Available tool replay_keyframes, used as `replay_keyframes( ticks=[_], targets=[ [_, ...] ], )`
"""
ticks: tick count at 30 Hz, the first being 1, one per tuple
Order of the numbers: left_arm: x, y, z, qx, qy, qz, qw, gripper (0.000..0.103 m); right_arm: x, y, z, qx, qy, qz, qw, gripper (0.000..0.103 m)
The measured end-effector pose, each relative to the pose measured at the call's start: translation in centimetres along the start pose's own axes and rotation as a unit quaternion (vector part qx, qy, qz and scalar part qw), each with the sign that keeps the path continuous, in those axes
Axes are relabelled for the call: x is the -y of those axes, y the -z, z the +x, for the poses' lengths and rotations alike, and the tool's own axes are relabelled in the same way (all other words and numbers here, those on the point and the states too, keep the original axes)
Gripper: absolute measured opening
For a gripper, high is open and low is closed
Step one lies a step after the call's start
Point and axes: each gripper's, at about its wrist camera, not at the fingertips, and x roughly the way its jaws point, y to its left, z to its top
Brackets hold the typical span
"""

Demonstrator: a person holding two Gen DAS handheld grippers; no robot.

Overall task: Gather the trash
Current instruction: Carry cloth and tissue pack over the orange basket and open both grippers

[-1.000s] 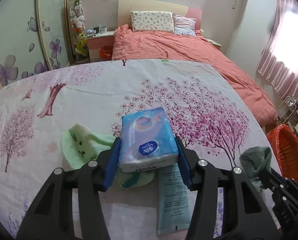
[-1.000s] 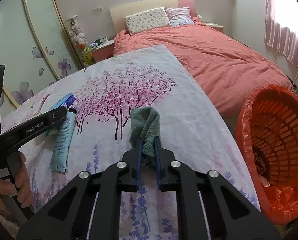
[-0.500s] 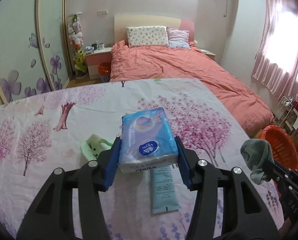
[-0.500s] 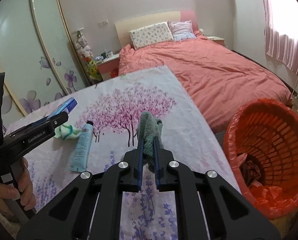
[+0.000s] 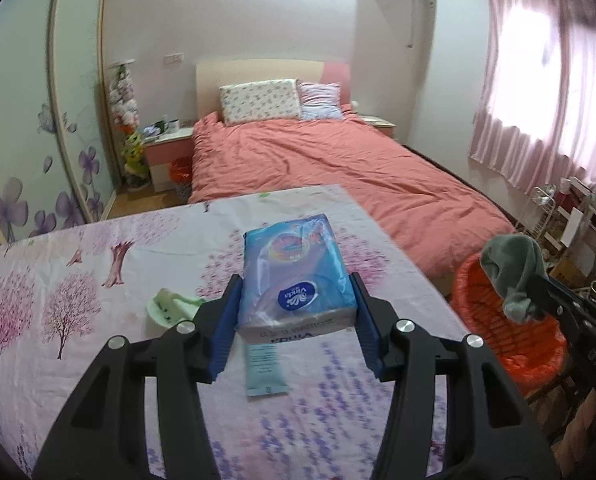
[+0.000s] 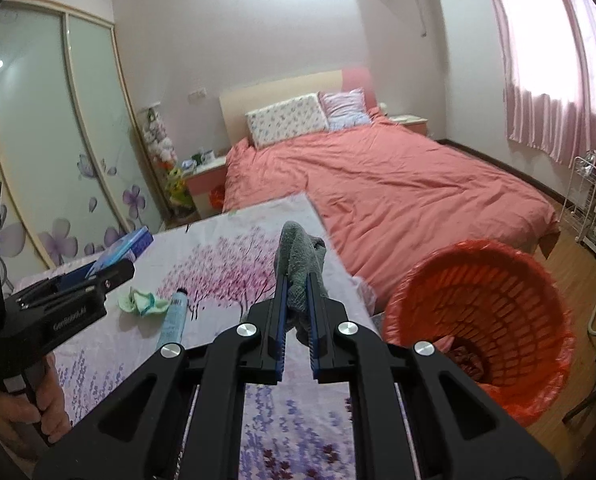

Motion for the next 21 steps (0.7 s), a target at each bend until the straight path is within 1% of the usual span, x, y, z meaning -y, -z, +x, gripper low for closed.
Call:
replay_keyframes(
  ticks=[6,12,21],
  targets=[
    [3.7,-0.2,-1.4,0.010,0.031,0.023,0.9992,0.052,1.9,-0.2,-1.7,0.022,0.020,0.007,1.000,0.009],
    [7.9,-0.1,-1.6,0.008,0.070,0.045,0.9965,0.052,5.1,-0.1,-2.7,0.033,0.040,0.027,0.998,0.009],
    [15.6,0.7,-0.9,0.004,0.137,0.081,0.9873,0.052,10.5,0.0,-3.6,0.042,0.065,0.076,0.994,0.009]
  ],
)
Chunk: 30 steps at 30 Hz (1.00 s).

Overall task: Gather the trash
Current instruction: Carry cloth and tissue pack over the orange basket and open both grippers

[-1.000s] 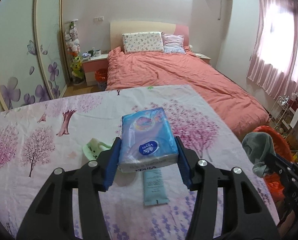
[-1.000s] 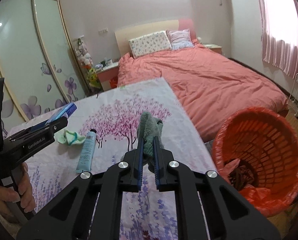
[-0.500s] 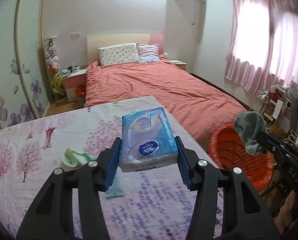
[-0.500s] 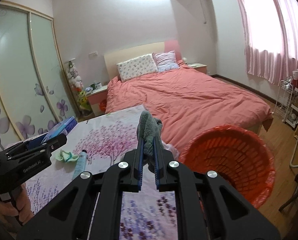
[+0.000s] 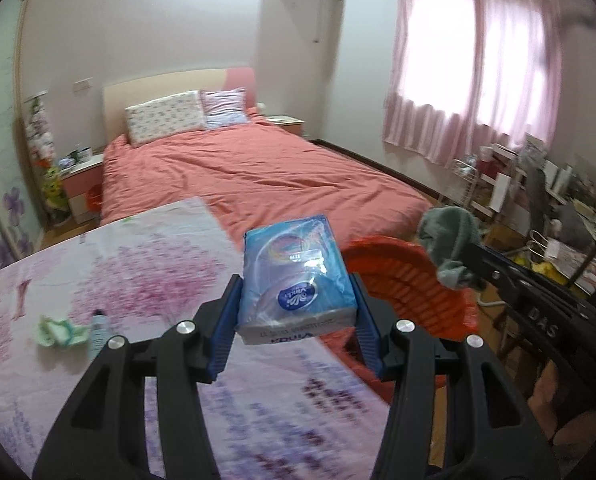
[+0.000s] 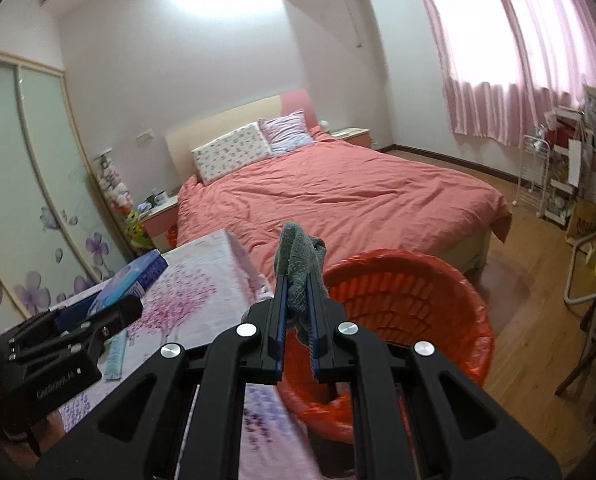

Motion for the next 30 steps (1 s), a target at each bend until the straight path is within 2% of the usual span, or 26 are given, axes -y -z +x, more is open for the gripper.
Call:
replay_keyframes(
  ticks=[5,14,19,22,23,25,26,27,30],
  targets=[
    [3.5,0.3,2.3,-0.011,0.028,0.017,0.9994,0.052,2.7,-0.2,0.6,-0.001,0.007,0.029,1.000,0.009],
    [6.8,0.8,6.5,-0.033,0.056,0.033,0.9973,0.052,5.4,0.0,2.1,-0.006,0.017,0.061,0.998,0.009],
    [7.3,1.0,8.8,-0.051,0.055,0.033,0.9967,0.052,6.5,0.0,3.2,-0.013,0.014,0.080,0.997,0.009],
    [7.1,1.4,10.2,-0.064,0.041,0.032,0.9966,0.058,7.2,0.0,4.1,-0.023,0.009,0.091,0.996,0.011],
    [6.7,1.6,10.6,-0.071,0.032,0.030,0.9965,0.063,7.3,0.0,4.6,-0.032,0.008,0.095,0.995,0.013],
    [5.8,1.9,10.9,-0.077,0.018,0.022,0.9966,0.066,7.6,0.1,5.3,-0.045,0.009,0.099,0.994,0.029],
    [4.9,2.0,10.9,-0.080,0.010,0.018,0.9966,0.066,7.8,0.2,5.4,-0.049,0.013,0.099,0.994,0.044],
    [4.4,2.2,10.9,-0.082,0.004,0.015,0.9965,0.066,7.8,0.3,5.3,-0.048,0.015,0.097,0.994,0.050],
    [2.1,2.4,10.3,-0.081,-0.020,0.007,0.9965,0.067,7.3,0.9,4.8,-0.047,0.024,0.086,0.995,0.050]
  ],
)
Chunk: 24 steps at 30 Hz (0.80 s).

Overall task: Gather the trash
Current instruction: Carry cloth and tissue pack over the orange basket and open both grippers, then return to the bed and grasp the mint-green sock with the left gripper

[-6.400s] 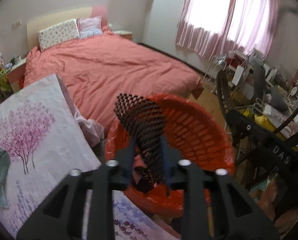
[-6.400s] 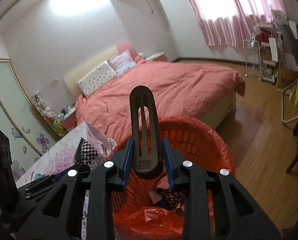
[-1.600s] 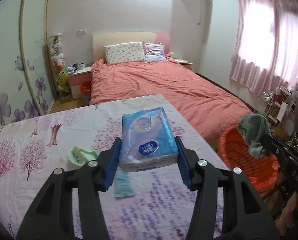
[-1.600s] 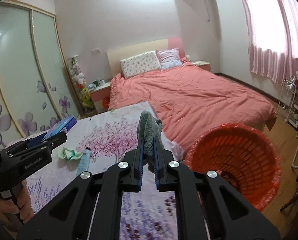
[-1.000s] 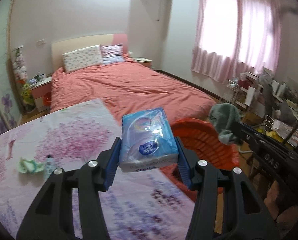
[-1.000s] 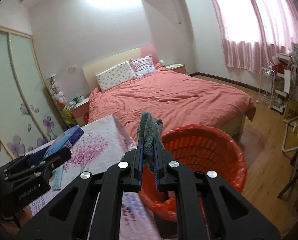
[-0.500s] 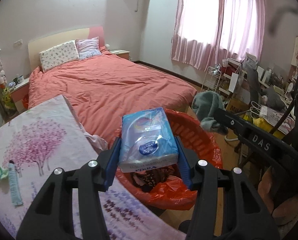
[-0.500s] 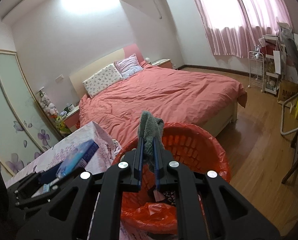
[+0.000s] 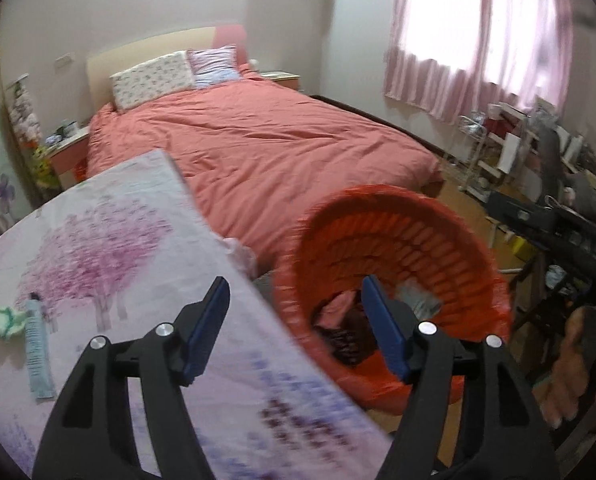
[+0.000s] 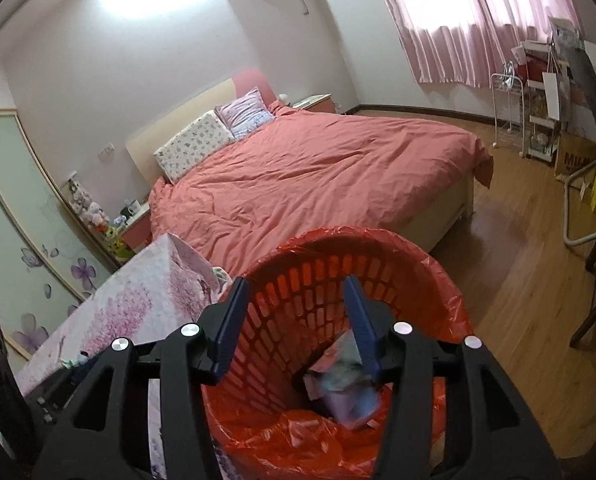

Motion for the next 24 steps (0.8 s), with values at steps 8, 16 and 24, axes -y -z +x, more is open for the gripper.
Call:
replay_keyframes(
  ticks=[8,16,24],
  targets=[
    [-6.1,2.0,-2.0,-0.005,-0.063,-0.020,0.9978,0.071,-2.0,0.5,-0.5,-0.007,0.016,-0.028,0.999,0.053],
    [-13.6,4.5,-4.0,-0.015,-0.120,-0.069,0.9902,0.073,-5.9,1.7,-0.3,-0.012,0.024,-0.089,0.996,0.061],
    [-22.7,6.3,-6.6,-0.007,-0.193,-0.141,0.9710,0.073,-10.7,4.2,0.8,-0.035,0.007,-0.146,0.989,0.065]
  ],
)
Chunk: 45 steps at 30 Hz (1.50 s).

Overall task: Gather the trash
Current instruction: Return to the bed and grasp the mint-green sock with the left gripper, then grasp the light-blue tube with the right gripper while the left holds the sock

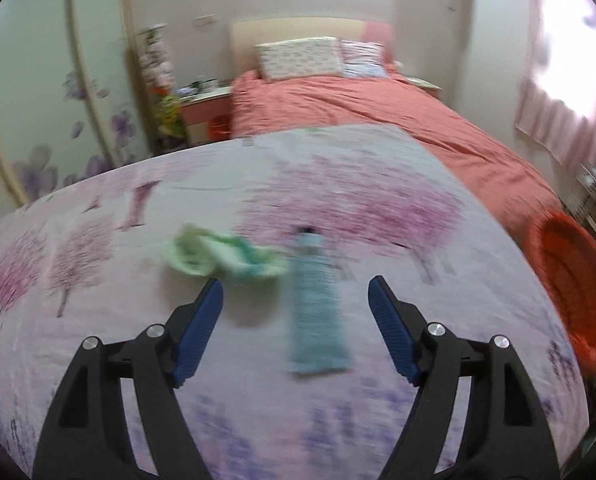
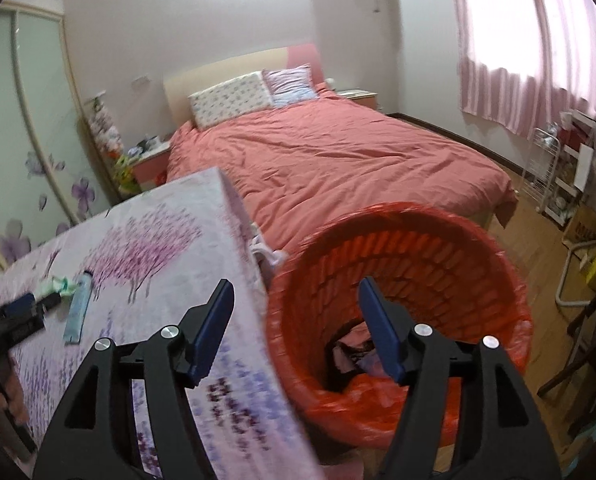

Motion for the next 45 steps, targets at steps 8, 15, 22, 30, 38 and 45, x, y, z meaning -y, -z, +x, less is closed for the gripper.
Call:
replay_keyframes(
  ticks=[8,15,22,30,38,45],
  targets=[
    [-6.0,-2.0,4.4,-0.031,-0.033,-0.093,0.9947,0.074,-4.3,1.1,1.8,-0.031,-0.026,-0.030,0.999,0.065],
    [-6.1,-1.8,7.7,-0.069,-0.022,-0.103,0.9921,0.056,-8.2,1.7,2.8,-0.047,-0.045,-0.058,0.996,0.065],
    [-7.6,-1.6,7.3,-0.056,-0.007,-0.073,0.9957,0.016,-12.2,2.5,3.3,-0.061,-0.066,-0.086,0.992,0.065],
    [-14.6,0.7,4.9,-0.052,-0.032,-0.038,0.9974,0.016,-18.1,3.4,4.5,-0.079,-0.110,-0.117,0.984,0.065],
    [-18.0,1.9,4.3,-0.059,-0.003,-0.076,0.9954,0.021,-23.6,4.1,7.7,-0.120,-0.130,-0.111,0.978,0.051],
    [-18.7,2.2,4.3,-0.057,0.012,-0.092,0.9941,0.022,-25.6,4.5,8.6,-0.125,-0.101,-0.135,0.978,0.033]
  ],
)
